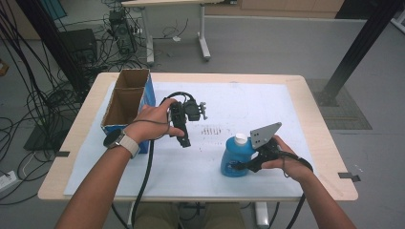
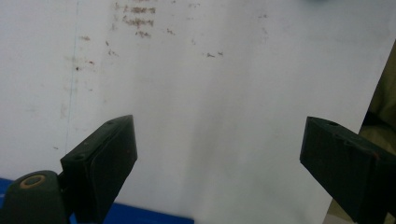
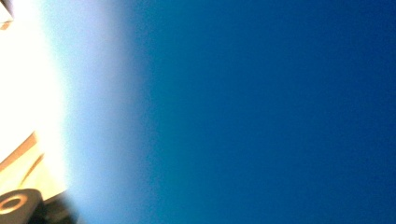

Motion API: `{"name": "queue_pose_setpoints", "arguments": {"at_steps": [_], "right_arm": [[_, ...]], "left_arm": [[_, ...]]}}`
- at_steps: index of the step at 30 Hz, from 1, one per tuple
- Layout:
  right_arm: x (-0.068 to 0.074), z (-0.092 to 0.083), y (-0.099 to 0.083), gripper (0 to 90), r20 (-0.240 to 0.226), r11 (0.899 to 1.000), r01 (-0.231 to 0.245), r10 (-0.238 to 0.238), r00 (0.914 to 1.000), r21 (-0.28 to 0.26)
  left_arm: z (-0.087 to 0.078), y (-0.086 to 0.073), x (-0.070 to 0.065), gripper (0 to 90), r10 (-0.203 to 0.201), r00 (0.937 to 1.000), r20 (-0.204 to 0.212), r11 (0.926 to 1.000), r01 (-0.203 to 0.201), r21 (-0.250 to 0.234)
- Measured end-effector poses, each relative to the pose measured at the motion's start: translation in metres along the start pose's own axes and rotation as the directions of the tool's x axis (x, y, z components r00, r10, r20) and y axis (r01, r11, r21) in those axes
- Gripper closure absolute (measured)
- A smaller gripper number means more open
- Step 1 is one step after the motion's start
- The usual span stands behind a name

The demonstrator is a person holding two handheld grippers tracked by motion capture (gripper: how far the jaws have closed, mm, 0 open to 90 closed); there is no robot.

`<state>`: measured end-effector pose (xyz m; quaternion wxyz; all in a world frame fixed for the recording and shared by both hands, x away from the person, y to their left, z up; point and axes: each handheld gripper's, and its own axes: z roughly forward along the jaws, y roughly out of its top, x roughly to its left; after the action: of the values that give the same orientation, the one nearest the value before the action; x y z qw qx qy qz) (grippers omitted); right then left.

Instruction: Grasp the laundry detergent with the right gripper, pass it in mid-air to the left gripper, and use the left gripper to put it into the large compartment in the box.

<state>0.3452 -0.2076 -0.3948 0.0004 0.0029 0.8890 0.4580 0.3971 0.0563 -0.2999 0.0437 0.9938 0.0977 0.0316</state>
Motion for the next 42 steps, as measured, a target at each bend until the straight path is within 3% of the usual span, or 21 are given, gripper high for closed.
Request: {"name": "queue_pose_setpoints", "arguments": {"at_steps": [42], "right_arm": [[-0.0004,0.0002,-0.0007,43.3,-0.005,1.000,-0.007,0.007,1.0000,-0.005]], "left_arm": [[-0.0026,-0.0030,0.0006,11.3,-0.006,1.0000,0.001,1.0000,0.006,-0.001]]}}
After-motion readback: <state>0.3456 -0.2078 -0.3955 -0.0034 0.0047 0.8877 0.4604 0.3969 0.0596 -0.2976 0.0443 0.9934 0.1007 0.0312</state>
